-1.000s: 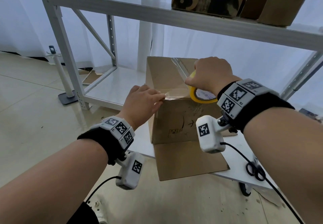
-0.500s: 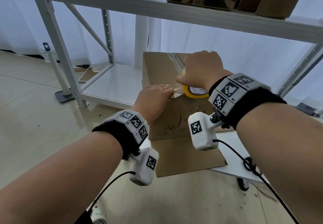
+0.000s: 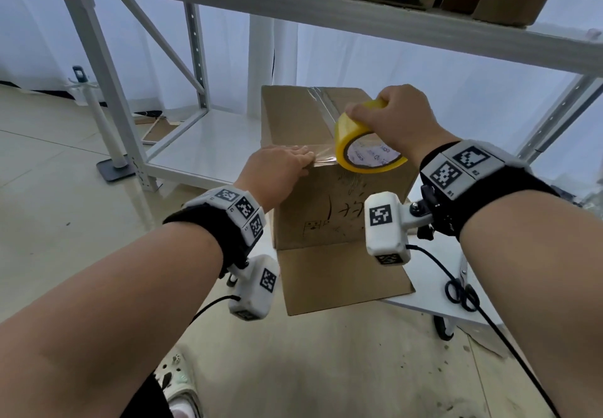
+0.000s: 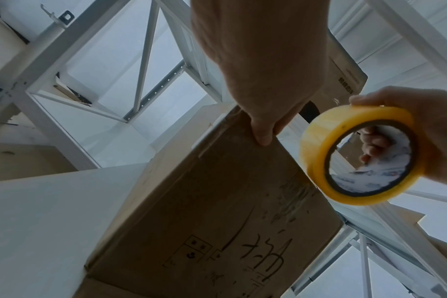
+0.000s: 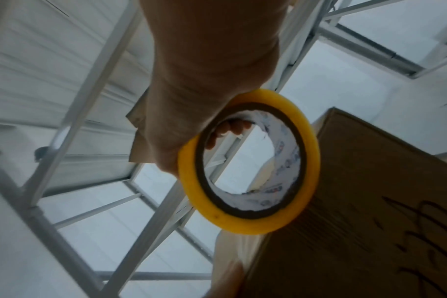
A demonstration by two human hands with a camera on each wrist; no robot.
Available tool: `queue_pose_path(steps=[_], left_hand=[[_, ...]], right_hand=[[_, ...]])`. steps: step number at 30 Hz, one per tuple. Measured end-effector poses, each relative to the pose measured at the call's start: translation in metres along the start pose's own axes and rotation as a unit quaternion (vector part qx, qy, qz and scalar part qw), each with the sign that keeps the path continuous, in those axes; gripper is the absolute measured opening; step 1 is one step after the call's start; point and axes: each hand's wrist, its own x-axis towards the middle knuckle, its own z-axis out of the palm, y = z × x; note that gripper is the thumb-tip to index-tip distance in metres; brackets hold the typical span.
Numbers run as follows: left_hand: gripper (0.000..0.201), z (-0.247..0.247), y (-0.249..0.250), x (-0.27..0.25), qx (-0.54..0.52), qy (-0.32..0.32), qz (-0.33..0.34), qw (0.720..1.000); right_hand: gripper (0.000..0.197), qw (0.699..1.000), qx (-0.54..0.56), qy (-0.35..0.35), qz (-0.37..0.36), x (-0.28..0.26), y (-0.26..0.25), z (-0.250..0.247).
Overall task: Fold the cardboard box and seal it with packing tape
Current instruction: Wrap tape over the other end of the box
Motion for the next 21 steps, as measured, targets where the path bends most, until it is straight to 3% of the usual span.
queue_pose_path(steps=[7,13,16,21], left_hand=[[0.031,-0.012,-0.038,-0.02,-0.036,0.036,0.003,0.999],[0.032,-0.007,-0.019,-0.02,-0.028,0.031,-0.013,0.999],[0.036,-0.003,-0.01,-0.017,-0.018,0.031,-0.03,0.999],[0.038,-0.006,0.0,-0.011,0.044,0.006,-0.033,0.998]], right_hand=[[0.044,0.981,-0.185,-0.053,-0.036,0.018,-0.019,-0.009],[0.044,0.964,-0.256,-0.062,-0.028,0.019,-0.004,-0.008],[0.056,0.961,-0.271,-0.036,-0.033,0.018,0.009,-0.007],[0.07,0.97,-0.23,0.069,-0.035,0.011,0.017,0.001]])
